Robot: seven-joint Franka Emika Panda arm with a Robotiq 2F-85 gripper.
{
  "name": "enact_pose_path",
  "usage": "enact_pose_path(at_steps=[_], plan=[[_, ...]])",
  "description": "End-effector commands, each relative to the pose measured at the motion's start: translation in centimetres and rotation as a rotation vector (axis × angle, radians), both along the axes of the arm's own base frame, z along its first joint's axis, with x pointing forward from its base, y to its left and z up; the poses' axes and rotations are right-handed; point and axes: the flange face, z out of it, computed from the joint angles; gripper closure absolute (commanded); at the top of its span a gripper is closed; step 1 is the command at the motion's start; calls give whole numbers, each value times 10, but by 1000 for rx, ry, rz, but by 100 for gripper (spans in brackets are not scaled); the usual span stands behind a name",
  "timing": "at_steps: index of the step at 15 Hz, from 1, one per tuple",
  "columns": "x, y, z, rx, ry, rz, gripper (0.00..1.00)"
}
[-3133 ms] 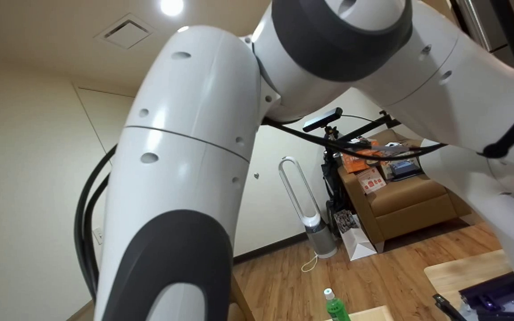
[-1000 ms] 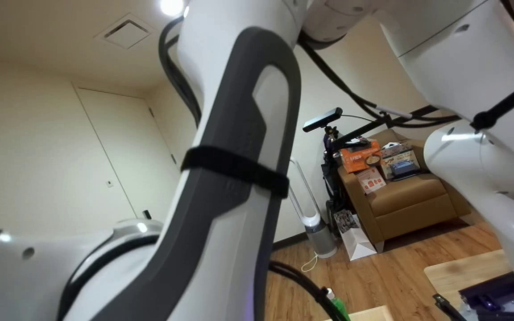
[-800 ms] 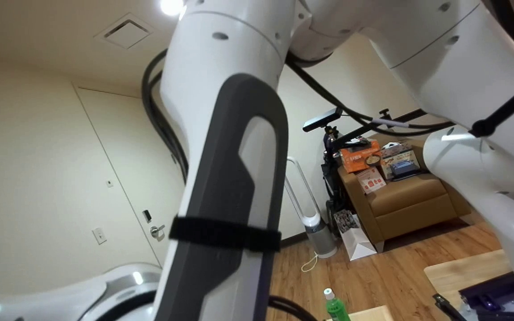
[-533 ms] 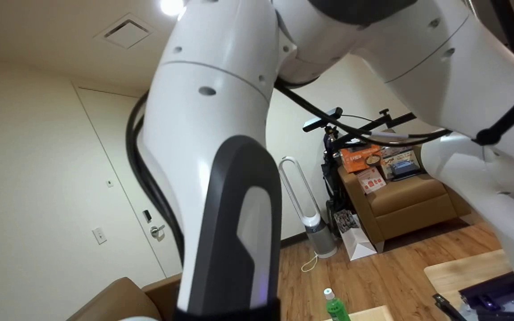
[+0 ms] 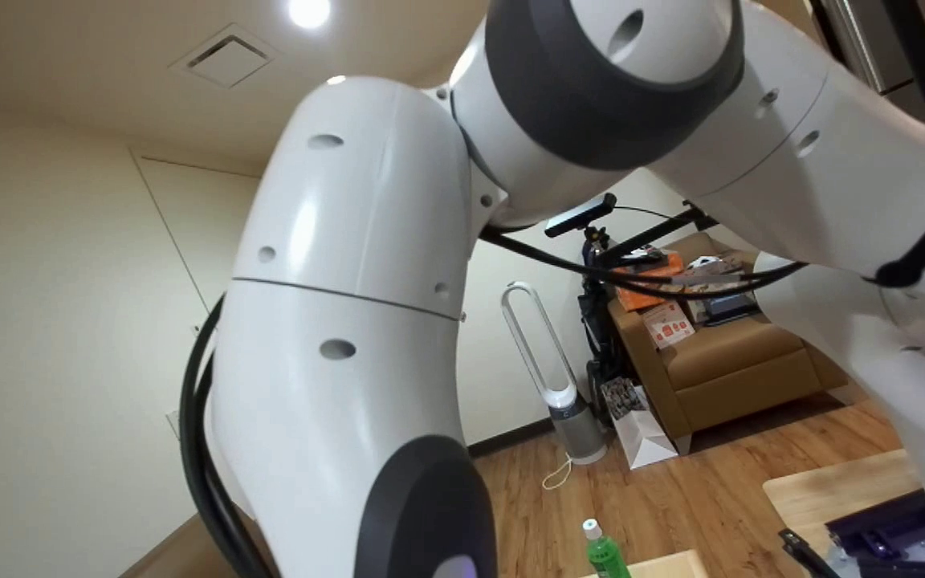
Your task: Pick up the black cloth from the bag and put it on the table.
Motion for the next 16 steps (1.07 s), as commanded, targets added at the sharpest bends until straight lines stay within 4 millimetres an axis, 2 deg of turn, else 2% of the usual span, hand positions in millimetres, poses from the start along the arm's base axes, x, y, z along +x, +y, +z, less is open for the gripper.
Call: enact_pose_path(at_steps=[1, 6, 8, 12, 16], plan=[[8, 3, -10, -41, -34, -30, 46], [15, -9, -9, -117, -56, -31, 80], [17, -13, -6, -142, -62, -26, 89], [19, -21, 4, -219, -76, -45, 95], [10, -31, 32, -338, -146, -127, 91]])
